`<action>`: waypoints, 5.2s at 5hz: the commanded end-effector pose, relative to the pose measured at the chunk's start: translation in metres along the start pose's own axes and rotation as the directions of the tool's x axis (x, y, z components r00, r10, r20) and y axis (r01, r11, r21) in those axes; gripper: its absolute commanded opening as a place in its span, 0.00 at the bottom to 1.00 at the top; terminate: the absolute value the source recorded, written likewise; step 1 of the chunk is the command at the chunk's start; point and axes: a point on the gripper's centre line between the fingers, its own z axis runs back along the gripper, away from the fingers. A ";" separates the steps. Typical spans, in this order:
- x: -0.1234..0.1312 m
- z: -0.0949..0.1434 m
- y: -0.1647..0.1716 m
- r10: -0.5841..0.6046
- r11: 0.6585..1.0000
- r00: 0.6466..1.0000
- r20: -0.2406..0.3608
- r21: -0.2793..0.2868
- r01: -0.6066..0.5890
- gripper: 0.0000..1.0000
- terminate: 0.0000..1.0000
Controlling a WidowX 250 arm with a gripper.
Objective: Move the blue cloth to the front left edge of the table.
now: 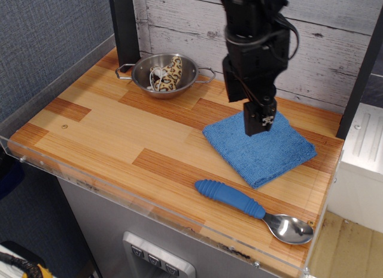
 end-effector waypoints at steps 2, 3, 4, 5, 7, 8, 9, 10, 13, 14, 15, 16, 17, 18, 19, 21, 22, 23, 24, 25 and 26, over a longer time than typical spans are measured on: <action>0.019 -0.034 -0.012 -0.004 1.000 1.000 0.004 -0.012 0.004 1.00 0.00; 0.023 -0.050 -0.013 0.009 1.000 1.000 -0.018 -0.021 -0.009 1.00 0.00; 0.025 -0.059 -0.011 0.017 1.000 0.999 -0.042 -0.024 -0.018 1.00 0.00; 0.023 -0.070 -0.012 0.018 0.999 0.998 -0.061 -0.048 -0.021 1.00 0.00; 0.004 -0.069 -0.014 0.031 0.998 0.993 -0.111 -0.050 -0.036 1.00 0.00; -0.015 -0.069 -0.018 0.039 0.997 0.988 -0.149 -0.054 -0.047 1.00 0.00; -0.033 -0.075 -0.023 0.041 0.998 0.988 -0.149 -0.042 -0.048 1.00 0.00; -0.049 -0.080 -0.023 0.073 0.996 0.983 -0.170 -0.035 -0.080 1.00 0.00; -0.103 -0.096 -0.018 0.184 0.977 0.957 -0.224 -0.063 -0.203 1.00 0.00; -0.123 -0.096 -0.015 0.234 0.966 0.946 -0.225 -0.058 -0.253 1.00 0.00; -0.143 -0.089 -0.010 0.277 0.955 0.932 -0.234 -0.042 -0.294 1.00 0.00; -0.157 -0.082 -0.009 0.310 0.945 0.920 -0.240 -0.027 -0.325 1.00 0.00; -0.171 -0.077 -0.007 0.339 0.936 0.908 -0.245 -0.015 -0.353 1.00 0.00; -0.199 -0.068 -0.007 0.407 0.908 0.876 -0.258 0.006 -0.420 1.00 0.00; -0.222 -0.062 -0.004 0.462 0.882 0.850 -0.253 0.032 -0.470 1.00 0.00; -0.254 -0.064 0.013 0.541 0.837 0.810 -0.225 0.058 -0.544 1.00 0.00; -0.262 -0.066 0.023 0.556 0.828 0.803 -0.215 0.063 -0.557 1.00 0.00; -0.267 -0.066 0.029 0.566 0.822 0.796 -0.212 0.073 -0.565 1.00 0.00; -0.268 -0.065 0.031 0.572 0.818 0.794 -0.204 0.082 -0.569 1.00 0.00; -0.262 -0.061 0.035 0.574 0.818 0.799 -0.181 0.084 -0.569 1.00 0.00; -0.249 -0.041 0.048 0.581 0.814 0.799 -0.156 0.110 -0.570 1.00 0.00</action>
